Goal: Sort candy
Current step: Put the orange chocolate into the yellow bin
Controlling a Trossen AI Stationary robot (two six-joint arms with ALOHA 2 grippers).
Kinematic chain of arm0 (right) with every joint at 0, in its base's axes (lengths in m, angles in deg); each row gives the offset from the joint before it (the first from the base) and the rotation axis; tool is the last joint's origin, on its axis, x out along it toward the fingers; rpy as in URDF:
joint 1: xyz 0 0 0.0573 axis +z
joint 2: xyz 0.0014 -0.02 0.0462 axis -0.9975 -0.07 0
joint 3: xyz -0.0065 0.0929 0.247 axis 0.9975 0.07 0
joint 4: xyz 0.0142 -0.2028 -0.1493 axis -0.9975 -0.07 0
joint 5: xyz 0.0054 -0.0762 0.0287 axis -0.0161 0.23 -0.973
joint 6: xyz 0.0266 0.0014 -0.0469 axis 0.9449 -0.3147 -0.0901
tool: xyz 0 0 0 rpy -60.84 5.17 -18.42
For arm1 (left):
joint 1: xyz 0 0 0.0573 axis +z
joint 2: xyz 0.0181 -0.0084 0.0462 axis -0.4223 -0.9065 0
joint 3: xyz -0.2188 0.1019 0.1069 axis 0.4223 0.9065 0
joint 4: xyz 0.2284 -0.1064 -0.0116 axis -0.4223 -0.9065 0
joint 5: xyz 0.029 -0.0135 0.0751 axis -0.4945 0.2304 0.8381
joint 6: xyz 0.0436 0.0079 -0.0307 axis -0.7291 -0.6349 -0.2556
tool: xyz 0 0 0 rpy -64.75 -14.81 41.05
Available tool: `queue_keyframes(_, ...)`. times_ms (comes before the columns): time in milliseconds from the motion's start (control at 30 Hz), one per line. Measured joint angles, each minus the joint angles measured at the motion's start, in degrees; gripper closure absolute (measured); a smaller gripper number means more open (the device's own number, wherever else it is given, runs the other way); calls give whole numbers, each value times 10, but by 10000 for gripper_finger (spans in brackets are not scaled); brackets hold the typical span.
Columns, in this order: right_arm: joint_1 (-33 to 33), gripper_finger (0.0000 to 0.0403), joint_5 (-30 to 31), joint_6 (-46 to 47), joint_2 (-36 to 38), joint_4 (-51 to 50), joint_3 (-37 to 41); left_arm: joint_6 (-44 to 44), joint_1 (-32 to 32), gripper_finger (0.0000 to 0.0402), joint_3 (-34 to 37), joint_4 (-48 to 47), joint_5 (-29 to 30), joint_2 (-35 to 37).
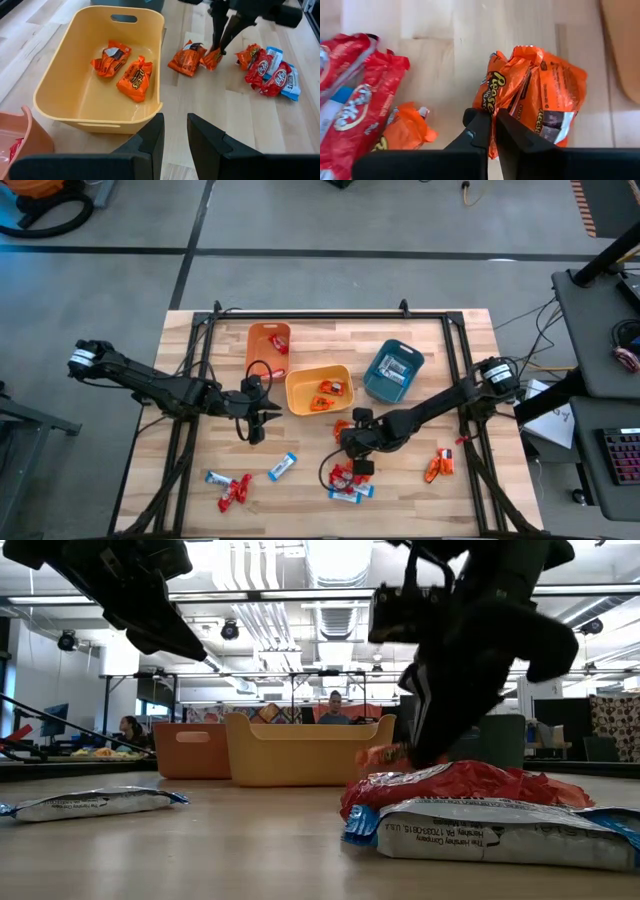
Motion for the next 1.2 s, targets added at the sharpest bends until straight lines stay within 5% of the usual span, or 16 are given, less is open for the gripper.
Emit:
queue_keyframes(267, -2, 390, 24, -37, 60, 2, -5, 0, 0, 333, 0, -3, 0, 0)
queue_keyframes(567, -45, 390, 203, -156, 79, 23, -25, 7, 0, 333, 0, -2, -8, 0)
queue_keyframes(933, -130, 390, 209, -172, 71, 66, -24, 69, 0, 333, 0, -7, -113, 0)
queue_keyframes(1200, -143, 390, 209, -167, 69, 69, -24, 153, -1, 333, 0, -23, -123, 0)
